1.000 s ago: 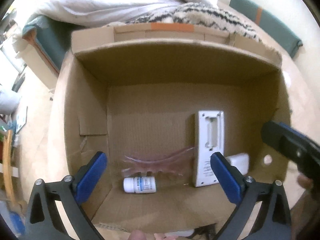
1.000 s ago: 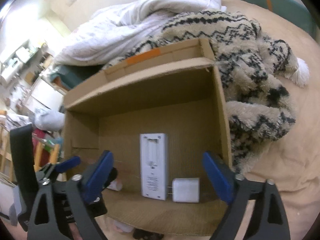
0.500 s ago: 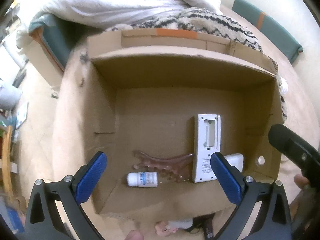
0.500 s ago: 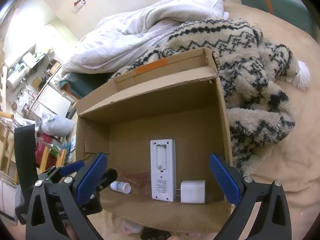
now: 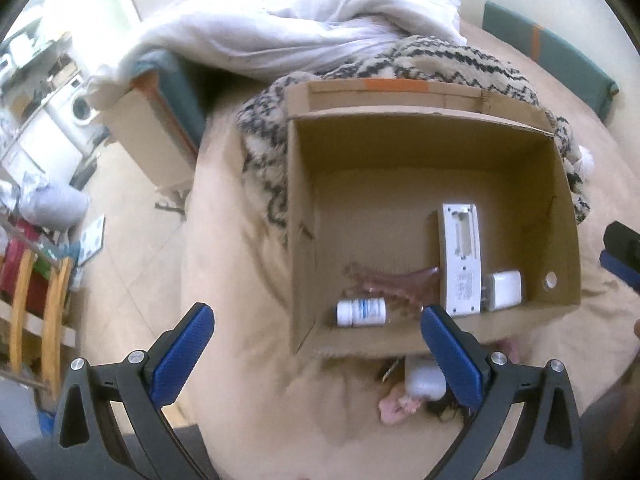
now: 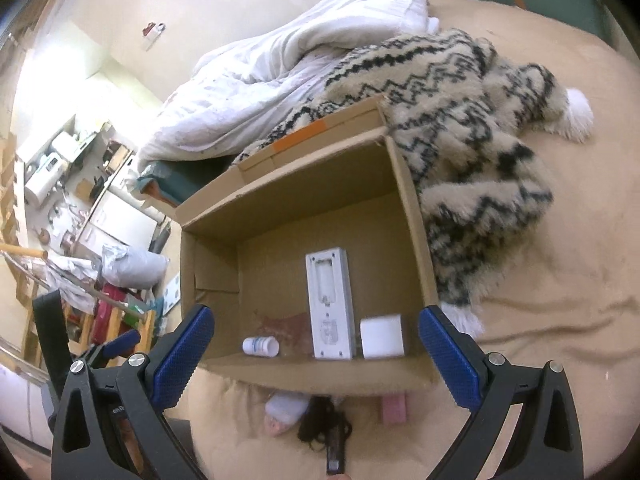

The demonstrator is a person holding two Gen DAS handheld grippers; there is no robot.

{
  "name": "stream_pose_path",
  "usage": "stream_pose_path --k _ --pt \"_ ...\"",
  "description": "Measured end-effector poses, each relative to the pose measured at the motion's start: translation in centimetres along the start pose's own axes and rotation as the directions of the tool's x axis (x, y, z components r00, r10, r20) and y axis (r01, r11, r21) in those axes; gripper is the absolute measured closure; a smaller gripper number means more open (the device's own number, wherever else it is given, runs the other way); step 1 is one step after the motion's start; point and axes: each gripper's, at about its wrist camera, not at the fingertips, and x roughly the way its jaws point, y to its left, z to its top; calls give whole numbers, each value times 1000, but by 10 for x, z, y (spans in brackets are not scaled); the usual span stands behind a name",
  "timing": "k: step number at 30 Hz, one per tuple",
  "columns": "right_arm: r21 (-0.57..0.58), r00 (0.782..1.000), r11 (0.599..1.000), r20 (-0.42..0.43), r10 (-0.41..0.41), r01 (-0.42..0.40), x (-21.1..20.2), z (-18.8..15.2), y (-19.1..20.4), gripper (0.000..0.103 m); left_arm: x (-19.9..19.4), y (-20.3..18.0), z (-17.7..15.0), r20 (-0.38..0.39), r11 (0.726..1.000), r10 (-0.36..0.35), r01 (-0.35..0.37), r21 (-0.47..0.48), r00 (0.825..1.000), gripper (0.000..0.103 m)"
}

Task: Organize rigid objects
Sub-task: 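Withdraw both tools from the box toward the remaining items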

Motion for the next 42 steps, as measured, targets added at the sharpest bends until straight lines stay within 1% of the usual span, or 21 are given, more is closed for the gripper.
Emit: stream_pose_path --k 2,4,7,10,12,14,16,19,21,23,26,28,29,30,31,32,34,36,37,38,42 --pt "0 1000 1000 17 -11 11 -7 -9 -1 0 -2 8 -9 -15 1000 -17 16 -22 1000 0" --pt "-13 998 999 43 -40 41 -13 -17 -1 0 -2 16 -19 -42 998 -46 43 -55 998 0" --pt "-32 995 996 51 -86 87 -18 -29 -4 0 -1 23 -31 -83 995 -49 42 -89 995 0" --pt "-56 992 991 45 -122 124 -20 -37 -8 0 0 25 -41 -95 994 -41 31 -108 995 0" --pt "-81 988 985 45 -147 150 -20 -42 -10 0 3 26 -47 -110 992 -51 38 -119 993 0" --pt "-100 985 980 37 -169 172 -20 -45 -11 0 6 23 -53 -122 994 -60 48 -99 991 0" --pt "-104 984 978 27 -178 179 -20 -48 -14 0 6 20 -58 -120 997 -37 29 -71 992 0" --pt "-107 980 974 12 -199 199 -17 -47 -15 0 5 20 -58 -109 995 -52 43 -90 993 0" --pt "-79 980 977 -12 -198 196 -13 -45 -18 0 6 22 -57 -108 994 -49 38 -102 993 0" --pt "-35 979 980 -56 -195 193 -6 -44 -23 0 8 25 -57 -119 993 -44 30 -114 992 0" --pt "9 965 975 -144 -218 221 11 -46 -34 0 16 28 -58 -165 989 -74 51 -139 984 0" --pt "29 958 974 -189 -215 225 22 -48 -38 0 21 30 -59 -185 989 -62 36 -140 981 0" --pt "40 957 975 -203 -207 220 27 -48 -39 1 23 31 -59 -192 988 -63 34 -148 979 0" --pt "42 955 975 -215 -205 219 31 -49 -40 6 26 33 -59 -200 986 -71 38 -164 977 0" --pt "33 949 973 -227 -216 230 36 -49 -39 20 28 34 -59 -208 983 -81 43 -181 975 0" --pt "26 943 970 -240 -229 242 40 -50 -38 30 30 36 -59 -213 981 -85 44 -190 973 0" --pt "20 932 968 -276 -236 251 53 -51 -39 40 33 37 -59 -223 979 -89 44 -198 971 0" --pt "-17 913 965 -321 -251 260 70 -51 -35 43 34 36 -59 -229 979 -95 49 -199 969 0" --pt "-41 905 964 -336 -261 262 76 -51 -33 47 35 35 -59 -232 979 -97 51 -197 968 0" --pt "-67 897 961 -348 -274 268 83 -52 -30 49 36 35 -59 -234 979 -98 52 -196 967 0" --pt "-118 867 952 -395 -305 281 109 -59 -26 51 38 32 -58 -238 981 -99 55 -188 966 0"
